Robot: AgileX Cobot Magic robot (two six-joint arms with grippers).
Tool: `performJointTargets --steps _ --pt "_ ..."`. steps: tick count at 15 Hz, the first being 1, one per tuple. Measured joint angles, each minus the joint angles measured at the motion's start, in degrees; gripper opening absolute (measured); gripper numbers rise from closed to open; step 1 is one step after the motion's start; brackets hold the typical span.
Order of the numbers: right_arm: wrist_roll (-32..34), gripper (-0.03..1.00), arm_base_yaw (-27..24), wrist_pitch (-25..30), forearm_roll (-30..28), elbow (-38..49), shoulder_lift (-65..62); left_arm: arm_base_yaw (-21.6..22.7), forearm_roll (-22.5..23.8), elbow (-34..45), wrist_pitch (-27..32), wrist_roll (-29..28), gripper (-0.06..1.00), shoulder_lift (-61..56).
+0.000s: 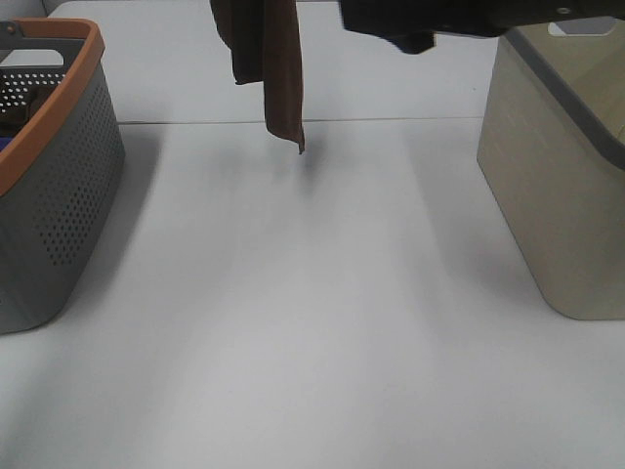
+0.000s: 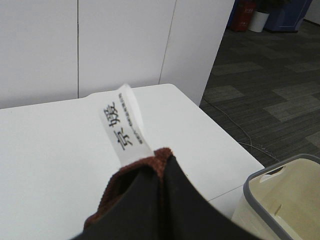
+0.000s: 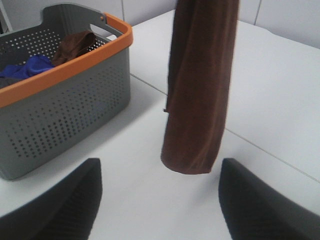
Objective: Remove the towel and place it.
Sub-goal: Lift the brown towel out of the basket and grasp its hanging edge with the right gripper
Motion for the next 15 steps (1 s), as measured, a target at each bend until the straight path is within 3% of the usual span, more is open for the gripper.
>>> performJointTargets --steps 3,6,12,15 --pt "0.3 0.57 9.7 -6.0 -0.2 -5.7 8.2 0.0 0.0 0.0 0.0 0.0 0.0 0.0" --pt "0.3 0.53 15.9 -11.2 -1.4 -12.7 17.5 0.0 0.0 0.0 0.4 0.0 0.0 0.0" --pt "0.3 0.51 16.1 -11.8 -1.7 -22.7 26.7 0.0 0.0 0.0 2.3 0.0 0.0 0.0" --pt "0.3 0.51 16.1 -14.7 -1.7 -24.4 30.8 0.0 0.0 0.0 3.6 0.0 0.0 0.0"
